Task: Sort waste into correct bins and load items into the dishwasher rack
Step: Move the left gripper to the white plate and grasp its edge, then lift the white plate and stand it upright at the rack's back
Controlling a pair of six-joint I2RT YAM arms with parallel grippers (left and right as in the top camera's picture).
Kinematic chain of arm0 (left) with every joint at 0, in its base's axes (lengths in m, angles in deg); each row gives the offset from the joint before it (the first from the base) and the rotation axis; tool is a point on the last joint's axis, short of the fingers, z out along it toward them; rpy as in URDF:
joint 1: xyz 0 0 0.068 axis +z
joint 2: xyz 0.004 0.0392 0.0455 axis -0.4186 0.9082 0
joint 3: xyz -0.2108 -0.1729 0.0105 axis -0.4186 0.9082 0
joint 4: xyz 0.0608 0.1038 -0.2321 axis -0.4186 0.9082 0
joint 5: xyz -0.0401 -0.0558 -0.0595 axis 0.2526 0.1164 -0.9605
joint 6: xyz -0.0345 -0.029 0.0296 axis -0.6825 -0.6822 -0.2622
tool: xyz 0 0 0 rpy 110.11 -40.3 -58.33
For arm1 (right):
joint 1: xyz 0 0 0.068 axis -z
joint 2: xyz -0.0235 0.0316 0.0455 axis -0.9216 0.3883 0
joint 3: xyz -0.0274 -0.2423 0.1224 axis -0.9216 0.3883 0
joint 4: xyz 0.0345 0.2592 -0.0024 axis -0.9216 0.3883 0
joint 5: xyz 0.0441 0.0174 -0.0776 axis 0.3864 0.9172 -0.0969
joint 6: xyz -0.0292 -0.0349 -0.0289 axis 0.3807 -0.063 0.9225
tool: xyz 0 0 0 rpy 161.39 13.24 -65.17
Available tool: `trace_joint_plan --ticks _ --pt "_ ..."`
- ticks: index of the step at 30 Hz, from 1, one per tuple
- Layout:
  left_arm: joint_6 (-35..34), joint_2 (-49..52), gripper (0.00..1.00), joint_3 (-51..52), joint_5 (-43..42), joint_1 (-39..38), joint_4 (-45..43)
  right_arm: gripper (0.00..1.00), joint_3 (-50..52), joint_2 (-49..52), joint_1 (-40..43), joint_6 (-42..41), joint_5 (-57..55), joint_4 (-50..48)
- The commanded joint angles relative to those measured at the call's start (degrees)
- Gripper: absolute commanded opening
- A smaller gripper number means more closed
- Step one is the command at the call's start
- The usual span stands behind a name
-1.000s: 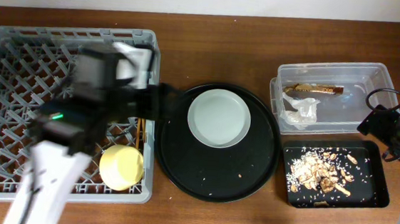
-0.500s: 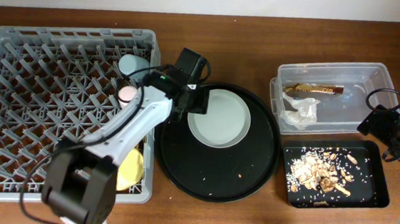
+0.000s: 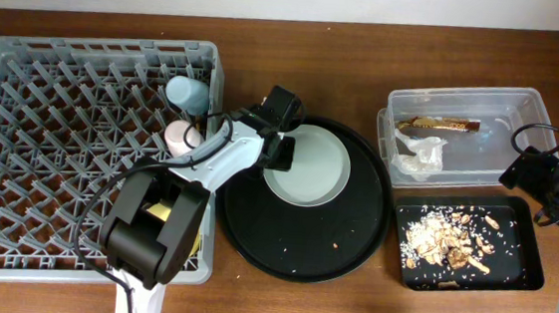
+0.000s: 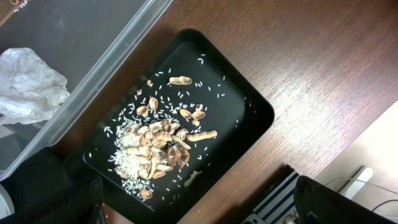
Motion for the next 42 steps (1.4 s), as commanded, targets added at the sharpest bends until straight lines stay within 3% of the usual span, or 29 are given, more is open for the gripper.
trace_joint_plan --ticks 1,3,4,8,11,14,17,21,30,42 --pt "0.28 3.34 0.32 -0.13 0.42 -0.11 -0.09 0.99 -0.42 0.15 0.2 -0.33 -0.92 0.17" --pt "0.28 3.72 0.16 -0.13 0.42 -0.11 -0.09 0.99 -0.42 0.15 0.2 -0.35 -0.92 0.17" --pt "0.31 3.72 0.0 -0.15 0.44 -0.11 -0.09 0.99 -0.42 0.15 0.2 -0.35 -0.92 0.17" --pt "1.18 -0.26 0.0 -2.78 2.38 -0.11 0.74 0.99 -0.42 0.15 0.2 -0.33 -0.92 0.17" --pt "3.41 -7.54 0.0 -7.37 8.37 -0.11 4.63 0.99 -0.42 0.15 0.2 -0.35 -0.92 0.17" --pt "8.24 -16.96 0.0 -10.99 22.38 -0.11 9.14 0.99 -0.42 0.15 0.2 -0.33 -0.92 0.17" --pt "12.63 -25.68 0.0 -11.23 44.78 0.02 11.98 0.99 -0.42 0.15 0.2 -0.35 -0.92 0.17" --pt "21.22 -29.38 0.0 -11.23 63.52 3.06 16.13 0.99 -0.42 0.15 0.2 -0.33 -0.92 0.2" --pt "27.04 -22.88 0.0 -10.12 64.32 16.22 13.44 0.99 -0.42 0.15 0.2 -0.33 -0.92 0.17" --pt "27.43 -11.19 0.0 -10.1 64.24 20.31 6.88 0.99 -0.42 0.15 0.2 -0.33 -0.9 0.17"
